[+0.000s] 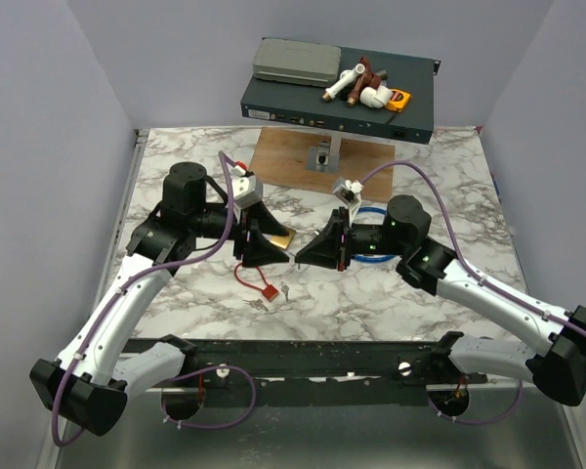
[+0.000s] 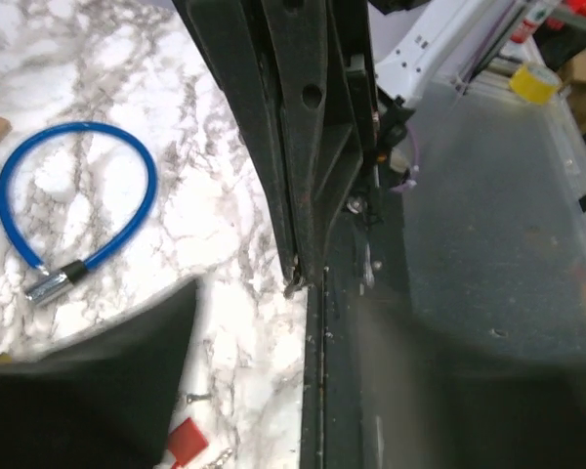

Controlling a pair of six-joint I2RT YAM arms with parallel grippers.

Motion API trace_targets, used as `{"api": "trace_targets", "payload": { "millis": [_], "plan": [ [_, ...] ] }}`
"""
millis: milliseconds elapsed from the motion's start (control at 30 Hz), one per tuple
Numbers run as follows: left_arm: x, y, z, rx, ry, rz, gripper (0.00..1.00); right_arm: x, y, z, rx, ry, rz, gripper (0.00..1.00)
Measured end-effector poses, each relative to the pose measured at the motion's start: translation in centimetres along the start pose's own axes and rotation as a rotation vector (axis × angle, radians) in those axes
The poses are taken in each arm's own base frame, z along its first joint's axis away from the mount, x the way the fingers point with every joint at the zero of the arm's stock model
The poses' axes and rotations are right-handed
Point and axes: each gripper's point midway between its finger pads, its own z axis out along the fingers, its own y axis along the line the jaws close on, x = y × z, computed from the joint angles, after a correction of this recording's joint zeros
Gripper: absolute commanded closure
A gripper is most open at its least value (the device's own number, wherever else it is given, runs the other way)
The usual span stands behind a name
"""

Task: Unlock with the key
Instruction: Adjust the key, then pick up the lock from the center of the board.

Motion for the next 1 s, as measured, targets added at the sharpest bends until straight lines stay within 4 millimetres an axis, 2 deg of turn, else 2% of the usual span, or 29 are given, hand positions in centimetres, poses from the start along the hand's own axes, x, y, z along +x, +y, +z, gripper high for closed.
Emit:
{"api": "trace_targets", "payload": {
  "millis": [133,233,300,433,600,667,867,1000],
  "plan": [
    [-0.4,0.5,-0.6,-0.038,0.006,0.038,0.02,0.7,-0.5,-0.3,0.024,0.034,0.036,0.99],
    [-0.6,1.0,-1.4,-0.068,0.023,0.125,0.02,1.0,-0.8,-0.7,0.051,0.061,0.068,0.99],
    [0.0,1.7,-2.0,-0.089,0.063,0.227,0.01,1.3,-0.9,-0.9,0.065,0.075,0.085,0.99],
    [4.1,3.9,-2.4,-0.076,0.215,0.338,0.02,2.0,-1.0,-1.8,0.111,0.101,0.123,0.99],
    [11.9,7.4,-2.9,0.048,0.476,0.381,0.01,1.4,-0.1,-3.3,0.159,0.078,0.121,0.99],
    [14.1,8.3,-3.2,0.099,0.548,0.401,0.02,0.9,0.2,-4.0,0.175,0.055,0.111,0.99],
    [18.5,9.7,-4.0,0.241,0.691,0.568,0.03,0.1,0.8,-5.4,0.231,-0.001,0.112,0.99],
    [20.9,9.8,-3.6,0.32,0.73,0.668,0.11,0.1,0.4,-6.1,0.283,-0.011,0.126,0.99]
  ]
}}
